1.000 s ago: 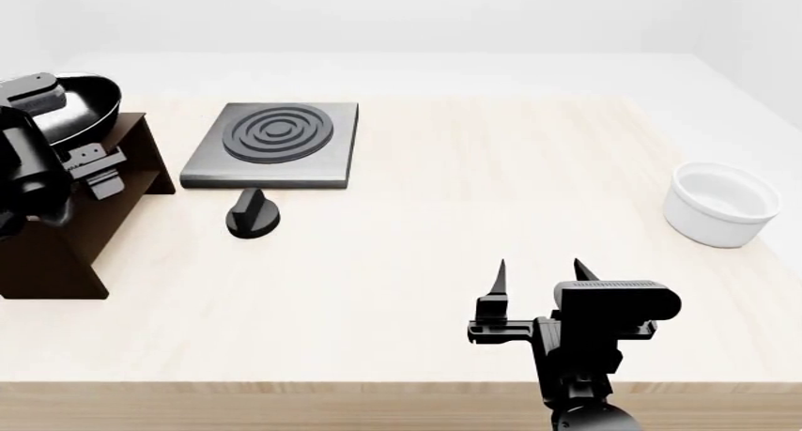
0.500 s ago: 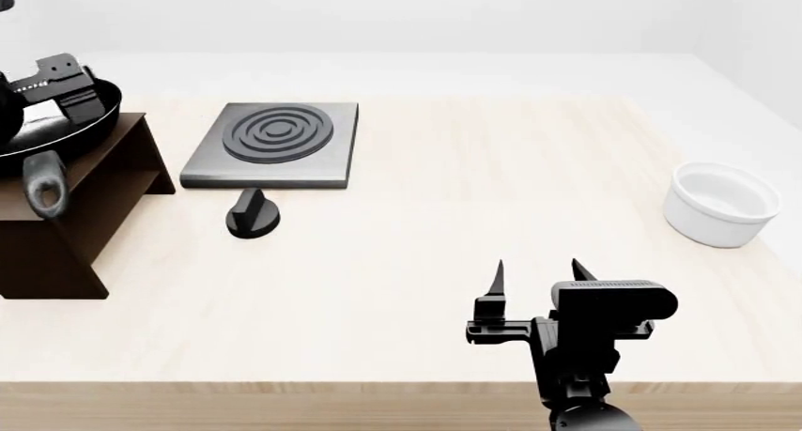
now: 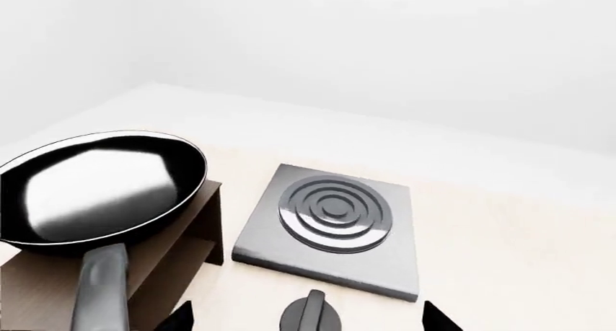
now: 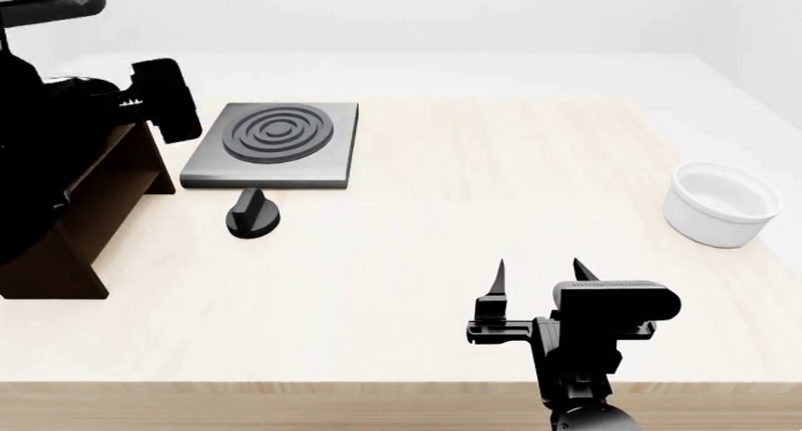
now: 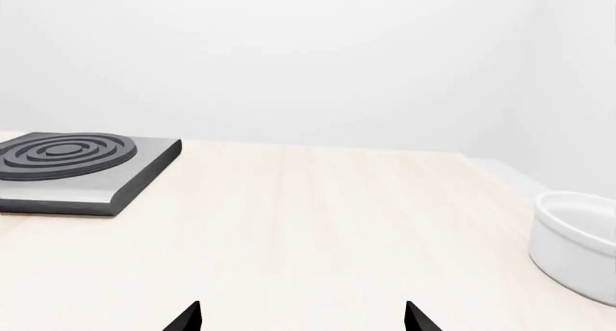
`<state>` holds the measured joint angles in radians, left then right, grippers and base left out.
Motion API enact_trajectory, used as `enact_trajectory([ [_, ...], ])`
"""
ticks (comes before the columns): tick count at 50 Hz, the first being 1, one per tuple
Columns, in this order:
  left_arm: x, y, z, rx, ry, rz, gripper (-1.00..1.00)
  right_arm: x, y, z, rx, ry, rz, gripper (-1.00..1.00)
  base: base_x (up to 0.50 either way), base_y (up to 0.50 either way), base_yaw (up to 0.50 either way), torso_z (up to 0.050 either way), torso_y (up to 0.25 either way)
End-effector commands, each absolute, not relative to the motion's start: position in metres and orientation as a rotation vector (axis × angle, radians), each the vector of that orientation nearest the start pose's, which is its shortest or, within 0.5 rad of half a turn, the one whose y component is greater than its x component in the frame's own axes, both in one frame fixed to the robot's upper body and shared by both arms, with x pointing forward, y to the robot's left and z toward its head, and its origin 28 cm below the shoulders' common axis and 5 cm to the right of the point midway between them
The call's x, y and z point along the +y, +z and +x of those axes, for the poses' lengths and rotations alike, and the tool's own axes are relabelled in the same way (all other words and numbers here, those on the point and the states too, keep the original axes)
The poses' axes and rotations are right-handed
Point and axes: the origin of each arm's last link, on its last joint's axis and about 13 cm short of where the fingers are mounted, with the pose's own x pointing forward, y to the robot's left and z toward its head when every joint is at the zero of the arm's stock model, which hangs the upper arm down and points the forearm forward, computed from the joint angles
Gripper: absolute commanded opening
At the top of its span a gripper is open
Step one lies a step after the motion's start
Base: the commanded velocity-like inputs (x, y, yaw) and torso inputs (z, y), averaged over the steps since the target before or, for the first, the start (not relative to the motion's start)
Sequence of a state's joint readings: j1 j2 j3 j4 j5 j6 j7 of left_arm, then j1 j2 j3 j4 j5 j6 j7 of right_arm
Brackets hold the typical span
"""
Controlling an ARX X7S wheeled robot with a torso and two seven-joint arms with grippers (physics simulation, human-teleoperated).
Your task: Put the frying pan on top of the cabinet.
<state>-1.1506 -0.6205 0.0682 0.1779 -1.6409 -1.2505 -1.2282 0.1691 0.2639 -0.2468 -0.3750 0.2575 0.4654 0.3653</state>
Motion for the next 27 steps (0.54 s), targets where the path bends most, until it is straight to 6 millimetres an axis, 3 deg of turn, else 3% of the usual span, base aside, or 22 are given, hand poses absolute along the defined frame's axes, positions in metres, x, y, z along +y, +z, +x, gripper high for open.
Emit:
enact_trajectory([
  [1, 0.229, 0.262, 0.191, 0.065, -0.098, -0.048, 1.00, -0.093, 0.090, 0.228, -0.019, -0.039, -0.064, 1.00, 0.00, 0.00, 0.00, 0.000, 0.000],
  [12, 0.199, 0.206, 0.156, 0.040, -0.349, -0.057, 1.00, -0.093, 0.092, 0.226, -0.026, -0.036, -0.065, 1.00, 0.00, 0.00, 0.00, 0.000, 0.000],
  [25, 0.196, 0.133, 0.168, 0.008, -0.328, -0.159, 1.00, -0.092, 0.096, 0.221, -0.072, -0.012, -0.058, 1.00, 0.00, 0.00, 0.00, 0.000, 0.000],
  [27, 0.194, 0.135, 0.174, -0.036, -0.278, -0.132, 1.00, -0.092, 0.096, 0.221, -0.076, -0.009, -0.060, 1.00, 0.00, 0.00, 0.00, 0.000, 0.000],
])
